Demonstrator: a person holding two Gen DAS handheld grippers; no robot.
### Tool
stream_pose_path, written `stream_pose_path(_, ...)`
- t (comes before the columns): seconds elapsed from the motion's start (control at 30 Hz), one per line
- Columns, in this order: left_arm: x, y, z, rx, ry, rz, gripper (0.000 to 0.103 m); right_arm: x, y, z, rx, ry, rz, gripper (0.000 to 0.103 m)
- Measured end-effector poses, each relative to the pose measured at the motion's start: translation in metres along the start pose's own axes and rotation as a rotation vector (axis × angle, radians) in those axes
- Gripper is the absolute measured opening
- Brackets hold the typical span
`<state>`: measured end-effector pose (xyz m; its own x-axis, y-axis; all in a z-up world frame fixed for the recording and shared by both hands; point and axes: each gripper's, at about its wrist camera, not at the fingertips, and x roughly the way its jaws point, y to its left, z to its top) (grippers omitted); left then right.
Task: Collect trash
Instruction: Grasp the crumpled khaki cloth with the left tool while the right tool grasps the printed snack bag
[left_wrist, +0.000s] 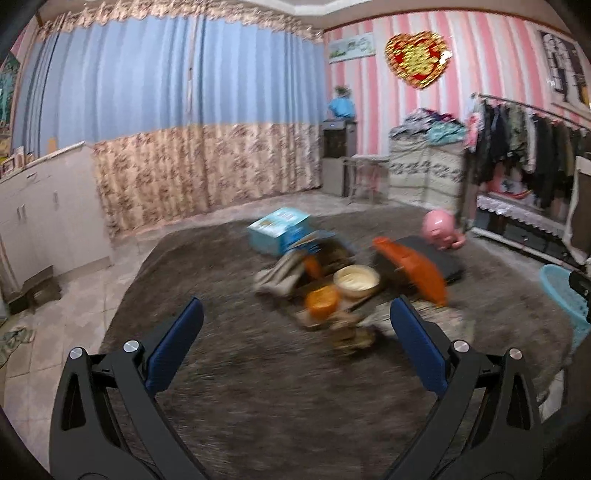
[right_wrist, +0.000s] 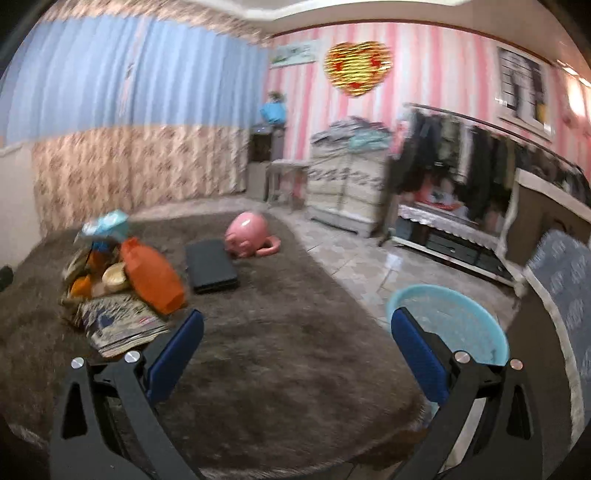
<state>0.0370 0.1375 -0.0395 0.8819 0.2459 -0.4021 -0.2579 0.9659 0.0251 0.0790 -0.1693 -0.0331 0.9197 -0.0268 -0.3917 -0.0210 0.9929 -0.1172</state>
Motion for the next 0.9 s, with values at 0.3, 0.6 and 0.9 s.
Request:
stream_pose_path(0.3, 0.031, 0.039, -0.012, -0.006, 0.044, 0.063, 0.098, 0.075, 0.067, 0.007, -0.080, 0.143, 0.255, 0.099)
stream_pose_path(0.6, 0.047, 0.040, -0.021, -0.015, 0.083, 0.068, 0.098, 0.134, 0.114, -0.009, -0.189, 0.309, 0.346, 0.078)
stream_pose_path(0.9, 0.053, 0.029, -0.022, -0.005, 0.103, 0.032, 0.098, 0.134, 0.118, -0.027, -0.186, 0.385, 0.466, 0.043)
